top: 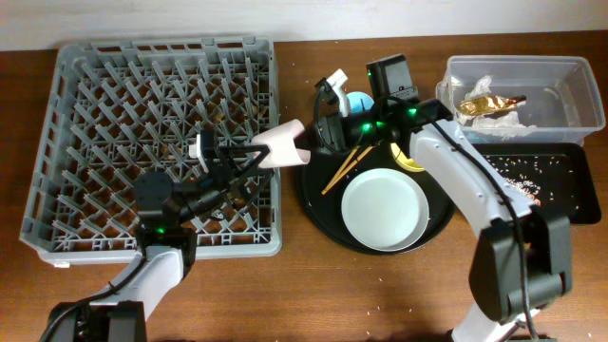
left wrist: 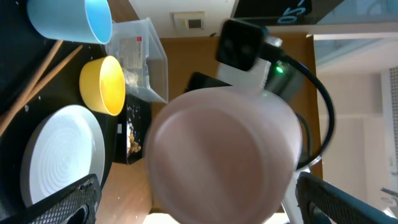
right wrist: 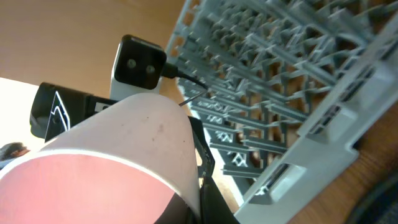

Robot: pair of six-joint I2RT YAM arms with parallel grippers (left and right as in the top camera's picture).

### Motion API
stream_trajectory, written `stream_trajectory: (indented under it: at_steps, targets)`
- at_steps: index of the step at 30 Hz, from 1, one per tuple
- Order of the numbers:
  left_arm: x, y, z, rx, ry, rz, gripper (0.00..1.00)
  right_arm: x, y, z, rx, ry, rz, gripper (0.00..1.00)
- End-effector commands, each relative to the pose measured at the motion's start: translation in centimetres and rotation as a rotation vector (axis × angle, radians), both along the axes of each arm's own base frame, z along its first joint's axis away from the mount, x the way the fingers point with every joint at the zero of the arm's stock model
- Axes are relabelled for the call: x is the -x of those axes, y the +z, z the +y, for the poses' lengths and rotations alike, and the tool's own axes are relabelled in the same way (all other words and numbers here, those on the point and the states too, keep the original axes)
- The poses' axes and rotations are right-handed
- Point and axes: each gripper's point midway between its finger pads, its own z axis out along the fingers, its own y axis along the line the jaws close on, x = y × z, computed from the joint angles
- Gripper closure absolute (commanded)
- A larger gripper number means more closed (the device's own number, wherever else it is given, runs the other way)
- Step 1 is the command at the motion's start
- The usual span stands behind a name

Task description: Sort waste into correct bins and load items into the dishwasher rack

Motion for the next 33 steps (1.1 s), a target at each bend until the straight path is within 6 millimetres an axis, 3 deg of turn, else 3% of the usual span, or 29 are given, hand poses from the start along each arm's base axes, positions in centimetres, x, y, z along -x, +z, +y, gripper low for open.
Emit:
stream_trajectory:
  at_steps: [1,4,6,9,18,20,21,23,24,25,26,27,28,29,31,33]
  targets:
    - [1.5,-0.1,-0.7,-0.015,-0.094,-0.029,0.01,1.2,-0.7,0.8,-0.126,0.118,0.052,0.96]
    - [2.5,0.3,-1.1,-0.03,-0.158,-0.094,0.01,2.3,-2.7,2.6,-0.131,0.177,0.091,0.96]
    - [2.6,0.3,-1.1,-0.034,-0.164,-0.104,0.01,2.8,-2.8,3.3,-0.133,0.199,0.084,0.96]
    - [2.9,0.3,-1.2,-0.035,-0.182,-0.107,0.19,2.9,-2.8,3.2,-0.134,0.199,0.095,0.96]
    - [3.1,0.2,0.3,-0.038,-0.193,-0.107,0.18,4.1,-3.4,2.8,-0.124,0.221,0.106,0.96]
    - [3.2,0.2,0.3,-0.038,-0.2,-0.108,0.29,4.2,-3.4,2.9,-0.124,0.224,0.107,0.96]
    - [3.2,0.2,0.3,-0.038,-0.2,-0.107,0.47,4.2,-3.4,2.9,-0.124,0.226,0.107,0.96]
    - [3.2,0.2,0.3,-0.038,-0.198,-0.107,0.61,4.7,-3.3,3.4,-0.127,0.245,0.094,0.96]
    - [3.2,0.2,0.3,-0.038,-0.198,-0.107,0.63,4.8,-3.3,3.4,-0.13,0.249,0.091,0.96]
    - [3.1,0.2,0.3,-0.038,-0.195,-0.108,0.66,4.8,-3.3,3.4,-0.13,0.249,0.089,0.89]
    - [3.1,0.3,0.3,-0.038,-0.192,-0.109,0.7,4.7,-3.3,3.4,-0.131,0.249,0.083,0.76]
    - [3.0,0.8,0.5,-0.044,-0.184,-0.157,0.72,4.4,-3.3,3.1,-0.13,0.239,0.077,0.35]
    - [2.7,2.3,1.3,-0.058,-0.158,-0.263,0.75,3.5,-3.4,2.3,-0.126,0.212,0.072,0.05]
    - [2.2,3.5,2.1,-0.063,-0.133,-0.312,0.79,2.5,-3.7,1.3,-0.112,0.175,0.067,0.02]
    - [0.6,6.2,3.9,-0.091,-0.093,-0.398,0.8,-1.6,-6.0,-3.1,0.023,-0.012,0.068,0.02]
    - [-1.6,8.3,4.7,-0.143,-0.07,-0.468,0.8,-3.2,-7.0,-5.5,0.083,-0.093,0.068,0.01]
